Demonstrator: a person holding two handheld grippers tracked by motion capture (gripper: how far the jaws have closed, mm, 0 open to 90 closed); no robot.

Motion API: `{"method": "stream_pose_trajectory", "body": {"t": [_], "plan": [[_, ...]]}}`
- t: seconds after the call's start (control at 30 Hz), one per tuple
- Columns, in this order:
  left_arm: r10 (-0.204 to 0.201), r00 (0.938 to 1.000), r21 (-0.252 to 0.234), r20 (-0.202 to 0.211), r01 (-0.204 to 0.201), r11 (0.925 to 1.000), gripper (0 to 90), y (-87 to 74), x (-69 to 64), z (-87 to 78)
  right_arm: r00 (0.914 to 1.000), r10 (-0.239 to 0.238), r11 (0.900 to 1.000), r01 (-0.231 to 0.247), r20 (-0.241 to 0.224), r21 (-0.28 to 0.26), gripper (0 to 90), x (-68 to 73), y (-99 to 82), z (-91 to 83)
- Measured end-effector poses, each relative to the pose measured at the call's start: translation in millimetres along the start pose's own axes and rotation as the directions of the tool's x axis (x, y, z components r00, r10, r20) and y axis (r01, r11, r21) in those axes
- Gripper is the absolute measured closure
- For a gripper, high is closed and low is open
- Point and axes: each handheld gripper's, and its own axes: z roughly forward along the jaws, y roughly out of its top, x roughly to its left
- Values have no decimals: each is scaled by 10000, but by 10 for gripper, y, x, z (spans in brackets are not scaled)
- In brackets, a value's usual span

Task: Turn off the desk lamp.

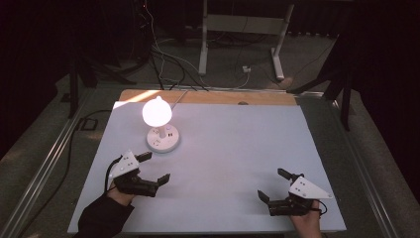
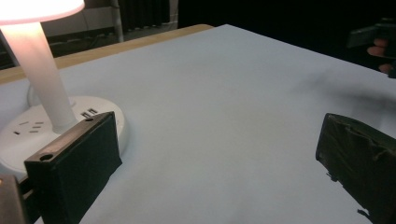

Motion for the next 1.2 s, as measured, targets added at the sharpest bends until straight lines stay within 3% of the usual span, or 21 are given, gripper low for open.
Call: {"method": "stream_pose_trajectory", "body": {"t": [0.1,0.33,0.53,0.77,1.13,1.2], "plan": [[-166,9996,-163,-214,163,9997,4,47,20,52,10000,15,10000,-15,-15,4,0,-6,-4,3],[-379,9967,-55,-723,376,9993,4,107,59,178,10000,59,10000,-59,-60,-34,0,-3,-1,1],[-342,9949,-44,-944,339,9994,5,150,109,254,10000,72,9999,-72,-32,-101,0,-5,4,-9],[-632,9862,-126,-1532,620,9980,4,191,187,361,9999,101,9999,-102,-64,-102,0,-8,4,-9],[-764,9840,-60,-1611,764,9971,4,210,280,521,9999,89,9998,-90,-62,-164,0,-9,6,-13],[-869,9853,-51,-1472,871,9962,4,212,302,560,10000,79,9999,-80,-55,-149,0,-10,4,-13]]}}
